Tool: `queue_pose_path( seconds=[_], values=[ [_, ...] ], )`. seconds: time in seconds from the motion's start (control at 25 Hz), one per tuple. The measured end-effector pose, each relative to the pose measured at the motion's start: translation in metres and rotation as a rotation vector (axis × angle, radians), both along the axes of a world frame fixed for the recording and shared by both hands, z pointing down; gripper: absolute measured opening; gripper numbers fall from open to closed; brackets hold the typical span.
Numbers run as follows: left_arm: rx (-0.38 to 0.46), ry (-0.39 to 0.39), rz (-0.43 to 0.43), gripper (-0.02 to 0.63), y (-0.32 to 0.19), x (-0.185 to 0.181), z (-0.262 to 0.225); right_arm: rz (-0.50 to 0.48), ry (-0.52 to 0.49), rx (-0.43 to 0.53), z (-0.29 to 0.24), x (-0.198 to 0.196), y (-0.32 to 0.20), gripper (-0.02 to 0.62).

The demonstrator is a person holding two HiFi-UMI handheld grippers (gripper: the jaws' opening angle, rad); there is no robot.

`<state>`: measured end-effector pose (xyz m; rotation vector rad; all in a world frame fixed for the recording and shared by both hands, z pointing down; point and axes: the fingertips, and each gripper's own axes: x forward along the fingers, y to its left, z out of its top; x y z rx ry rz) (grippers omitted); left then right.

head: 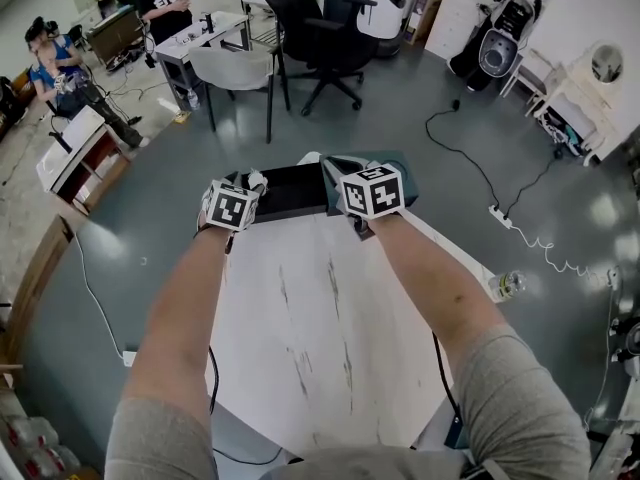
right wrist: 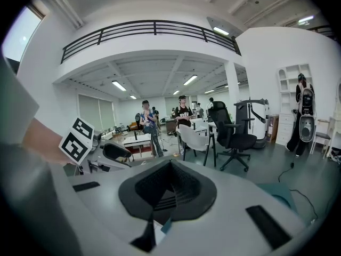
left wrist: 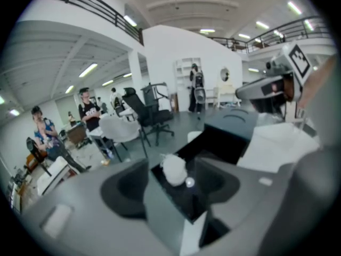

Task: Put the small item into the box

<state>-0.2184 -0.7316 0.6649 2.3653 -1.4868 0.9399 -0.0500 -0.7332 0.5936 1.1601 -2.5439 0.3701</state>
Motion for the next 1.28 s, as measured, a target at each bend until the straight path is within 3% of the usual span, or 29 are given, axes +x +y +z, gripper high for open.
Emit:
queue_pose_path(
  seconds=[0.24, 0.56, 1.28],
  values=[
    [0.018, 0.051, -0.03, 0.282, 0.015, -0.008, -0.024, 0.022, 0.001, 0.007, -0.017, 0.004, 0.012, 0.008],
    [0.028, 0.185, -0.063, 0.278, 0.055, -0.018, -0.041, 0.051, 0.002, -0.015, -0.024, 0.014, 0.048, 0.008],
    [0.126, 0.405, 0.058, 0.084, 0.177, -0.027, -0.137, 0.185, -0.005, -0.033, -0.087, 0.055, 0.171, 0.008]
  ],
)
